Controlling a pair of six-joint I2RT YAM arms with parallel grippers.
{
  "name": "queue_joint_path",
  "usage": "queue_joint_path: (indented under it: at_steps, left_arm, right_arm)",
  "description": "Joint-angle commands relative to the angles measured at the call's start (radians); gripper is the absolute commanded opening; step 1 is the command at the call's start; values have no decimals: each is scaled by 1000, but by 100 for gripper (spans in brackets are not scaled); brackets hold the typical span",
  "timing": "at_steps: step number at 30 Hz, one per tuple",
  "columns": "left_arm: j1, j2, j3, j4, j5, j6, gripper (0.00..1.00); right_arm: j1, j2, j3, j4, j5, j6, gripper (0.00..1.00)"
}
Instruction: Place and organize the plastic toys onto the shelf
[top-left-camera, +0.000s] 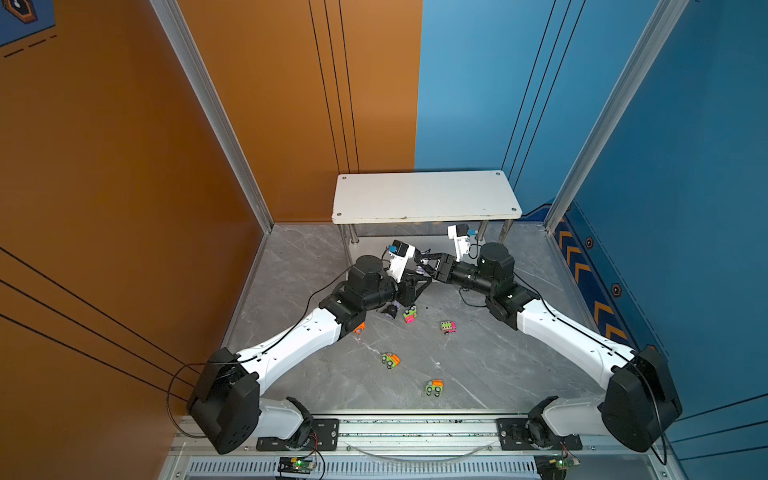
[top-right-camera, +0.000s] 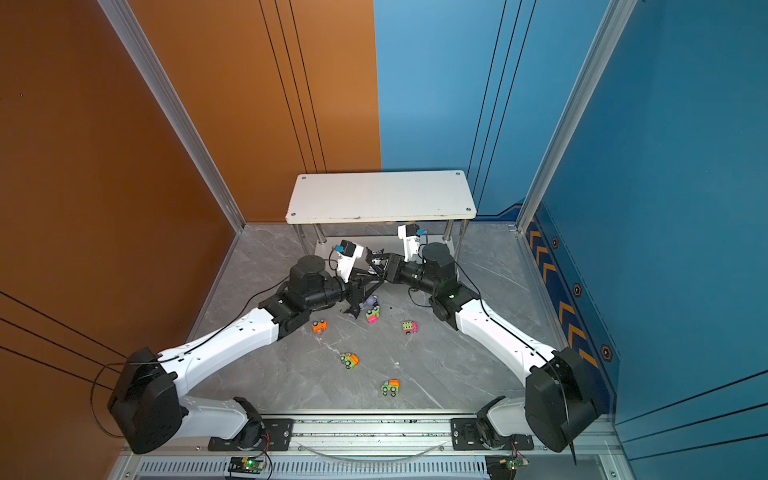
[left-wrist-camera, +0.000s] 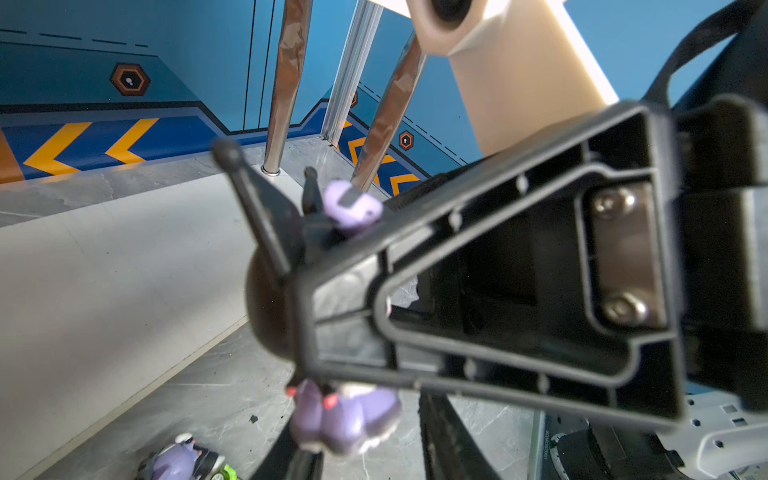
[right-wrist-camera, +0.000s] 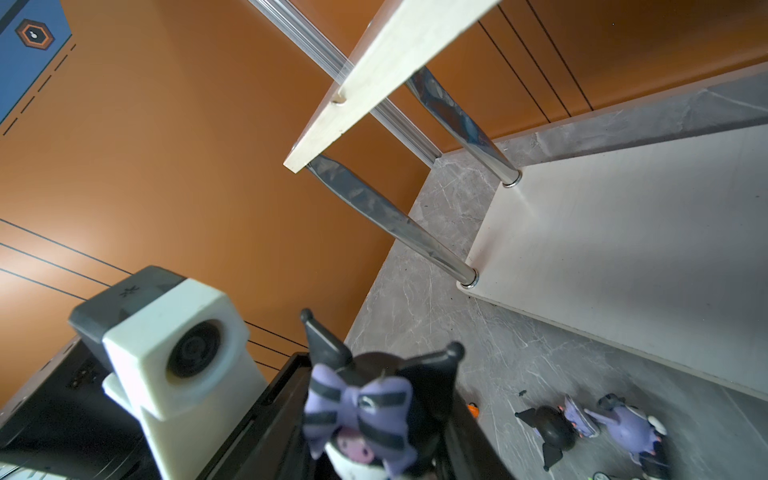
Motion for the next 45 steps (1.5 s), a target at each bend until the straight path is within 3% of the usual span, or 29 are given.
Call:
queue_joint_path:
  at_steps: [1,4,13,17,20,23,25,27,29,31,38,45]
  left_arm:
    - [-6,-29,46,-1,-37,33,37]
    - [-8,-39,47,0,-55,43,45]
    - [-8,-79,39,17,-123,64,45]
    - [-8,-82,48,17,-124,75,28]
    - [-11,-84,55,16,-126,79,4]
    - [-13,-87,60,9,-128,91,0]
    - [-13,-89,60,7,-127,102,0]
    - [-16,-90,62,-3,-130,117,0]
    - [-24,-90,64,-13,-138,139,0]
    - [-41,-91,64,-29,-155,182,0]
    - [-139,-81,100,-107,-288,360,0]
    - [-187,-69,129,-156,-387,441,0]
  right_arm:
    - [14,-27,-23,30,-43,15,0]
    - [16,-30,-28,35,-45,22,0]
    - [17,-15,-32,101,-77,77,0]
    - [17,-9,-35,142,-93,110,0]
    - [19,-8,-35,147,-95,115,0]
    - [20,-9,-34,131,-90,114,0]
    - [20,-17,-32,112,-84,106,13]
    - [20,-33,-11,34,-56,74,43]
    - [20,-52,31,-106,-12,16,64]
    - [20,-67,72,-229,32,-33,76]
    - [27,-72,207,-479,126,-151,86]
    - [44,-62,288,-646,189,-196,81]
